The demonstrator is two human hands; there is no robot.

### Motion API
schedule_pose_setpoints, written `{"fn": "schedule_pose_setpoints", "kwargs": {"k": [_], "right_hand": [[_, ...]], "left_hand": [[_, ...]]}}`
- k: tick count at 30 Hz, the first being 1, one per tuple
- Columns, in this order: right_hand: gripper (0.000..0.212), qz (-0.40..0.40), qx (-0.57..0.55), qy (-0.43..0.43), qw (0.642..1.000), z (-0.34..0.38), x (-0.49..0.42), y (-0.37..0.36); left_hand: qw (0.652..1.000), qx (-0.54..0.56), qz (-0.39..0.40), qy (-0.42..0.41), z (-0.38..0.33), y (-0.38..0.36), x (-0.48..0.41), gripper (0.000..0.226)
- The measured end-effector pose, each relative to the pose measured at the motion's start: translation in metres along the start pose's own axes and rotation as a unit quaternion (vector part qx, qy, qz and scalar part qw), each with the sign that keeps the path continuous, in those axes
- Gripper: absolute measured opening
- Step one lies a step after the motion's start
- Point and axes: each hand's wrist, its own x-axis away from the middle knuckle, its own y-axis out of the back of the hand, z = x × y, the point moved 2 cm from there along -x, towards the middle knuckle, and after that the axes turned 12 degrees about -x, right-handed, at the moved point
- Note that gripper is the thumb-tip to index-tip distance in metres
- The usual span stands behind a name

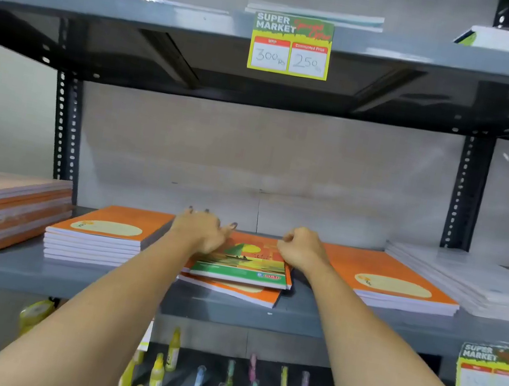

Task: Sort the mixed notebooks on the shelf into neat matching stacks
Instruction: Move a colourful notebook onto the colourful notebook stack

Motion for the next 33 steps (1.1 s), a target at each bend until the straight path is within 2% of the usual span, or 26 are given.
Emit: {"fn": "schedule_pose_setpoints", "kwargs": {"k": [2, 4, 7, 10, 12, 14, 15, 17, 19, 21, 24, 26, 28, 33], "right_hand": [[0.025, 0.018, -0.035, -0.019, 0.999, -0.002, 0.002, -0.005], [0.028, 0.028, -0.052, -0.03, 0.998, -0.001, 0.004, -0.008], [0.038, 0.037, -0.097, -0.053, 0.993, 0.001, 0.004, -0.011], [0.05, 0.032, -0.191, -0.089, 0.977, -0.002, 0.004, -0.015], [0.054, 0.008, -0.276, -0.099, 0.956, -0.005, 0.003, -0.018], [0.055, -0.03, -0.376, -0.077, 0.923, -0.004, 0.002, -0.014], [0.054, -0.048, -0.424, -0.057, 0.902, -0.001, 0.001, -0.01], [0.053, -0.079, -0.513, -0.029, 0.854, 0.01, 0.0, 0.0], [0.049, -0.088, -0.579, -0.025, 0.81, 0.019, 0.001, 0.011], [0.04, -0.067, -0.61, -0.027, 0.789, 0.025, 0.007, 0.017], [0.04, 0.011, -0.624, -0.042, 0.78, 0.032, 0.02, 0.021], [0.051, 0.088, -0.594, -0.058, 0.797, 0.039, 0.028, 0.018], [0.057, 0.127, -0.548, -0.059, 0.824, 0.05, 0.032, 0.013], [0.028, 0.109, -0.547, -0.055, 0.828, 0.113, 0.035, -0.024]], "left_hand": [[0.993, 0.025, 0.101, 0.046, 0.001, -0.012, 0.002, 0.087], [0.986, 0.061, 0.147, 0.058, -0.002, -0.025, 0.003, 0.093], [0.984, 0.096, 0.138, 0.056, -0.005, -0.033, -0.002, 0.08], [0.968, 0.186, 0.136, 0.095, -0.002, -0.036, -0.006, 0.065], [0.952, 0.271, 0.082, 0.115, -0.004, -0.035, -0.008, 0.043], [0.907, 0.403, -0.004, 0.121, -0.009, -0.028, -0.009, 0.024], [0.878, 0.463, -0.045, 0.11, -0.012, -0.022, -0.007, 0.026], [0.831, 0.539, -0.114, 0.076, -0.017, -0.005, 0.001, 0.046], [0.798, 0.577, -0.163, 0.054, -0.017, 0.007, 0.002, 0.05], [0.78, 0.595, -0.192, 0.037, -0.013, 0.016, 0.001, 0.049], [0.784, 0.583, -0.21, 0.027, -0.003, 0.027, 0.002, 0.049], [0.804, 0.555, -0.211, 0.03, 0.012, 0.033, 0.003, 0.049], [0.823, 0.533, -0.194, 0.035, 0.031, 0.04, 0.004, 0.047], [0.859, 0.493, -0.123, 0.067, 0.097, 0.066, 0.012, 0.045]]}}
